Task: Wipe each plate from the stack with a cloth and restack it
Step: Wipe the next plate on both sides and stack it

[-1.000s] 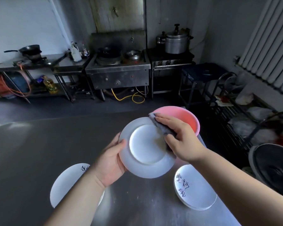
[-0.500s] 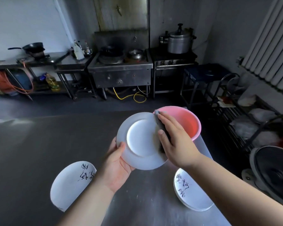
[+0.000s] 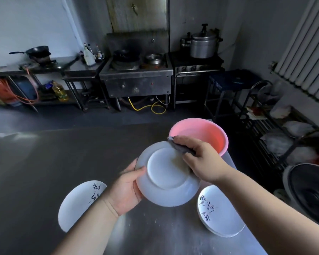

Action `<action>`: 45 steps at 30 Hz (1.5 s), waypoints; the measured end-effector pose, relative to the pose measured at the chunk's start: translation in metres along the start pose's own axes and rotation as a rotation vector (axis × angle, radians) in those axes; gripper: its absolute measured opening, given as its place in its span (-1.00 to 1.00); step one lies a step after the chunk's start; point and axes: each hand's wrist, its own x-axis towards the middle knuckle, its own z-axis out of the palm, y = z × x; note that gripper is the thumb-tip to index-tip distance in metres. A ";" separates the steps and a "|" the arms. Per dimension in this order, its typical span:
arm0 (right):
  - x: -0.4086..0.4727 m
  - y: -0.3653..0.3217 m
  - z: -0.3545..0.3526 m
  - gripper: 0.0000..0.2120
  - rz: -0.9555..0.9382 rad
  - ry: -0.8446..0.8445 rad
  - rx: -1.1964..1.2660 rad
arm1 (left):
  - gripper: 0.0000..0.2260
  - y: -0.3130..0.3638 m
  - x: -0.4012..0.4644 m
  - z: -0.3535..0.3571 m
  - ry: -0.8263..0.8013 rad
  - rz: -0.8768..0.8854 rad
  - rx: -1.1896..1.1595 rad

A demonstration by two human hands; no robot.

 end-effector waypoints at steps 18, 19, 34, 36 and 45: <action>-0.056 -0.006 0.113 -0.27 -0.029 0.227 -0.422 | -0.76 -0.026 0.020 0.042 0.215 0.166 -0.270; -0.068 -0.008 0.122 -0.27 -0.075 0.174 -0.458 | -0.77 -0.028 0.022 0.043 0.233 0.146 -0.268; -0.079 0.056 -0.007 -0.69 0.644 0.141 -0.432 | -0.54 -0.083 0.027 0.031 -0.017 -0.114 -0.056; -0.096 0.060 -0.020 -0.64 0.728 -0.002 -0.394 | -0.52 -0.099 0.032 0.028 -0.004 -0.185 -0.010; -0.151 0.119 -0.061 -0.47 1.100 -0.232 0.053 | -0.51 -0.159 0.063 0.050 -0.076 -0.422 0.285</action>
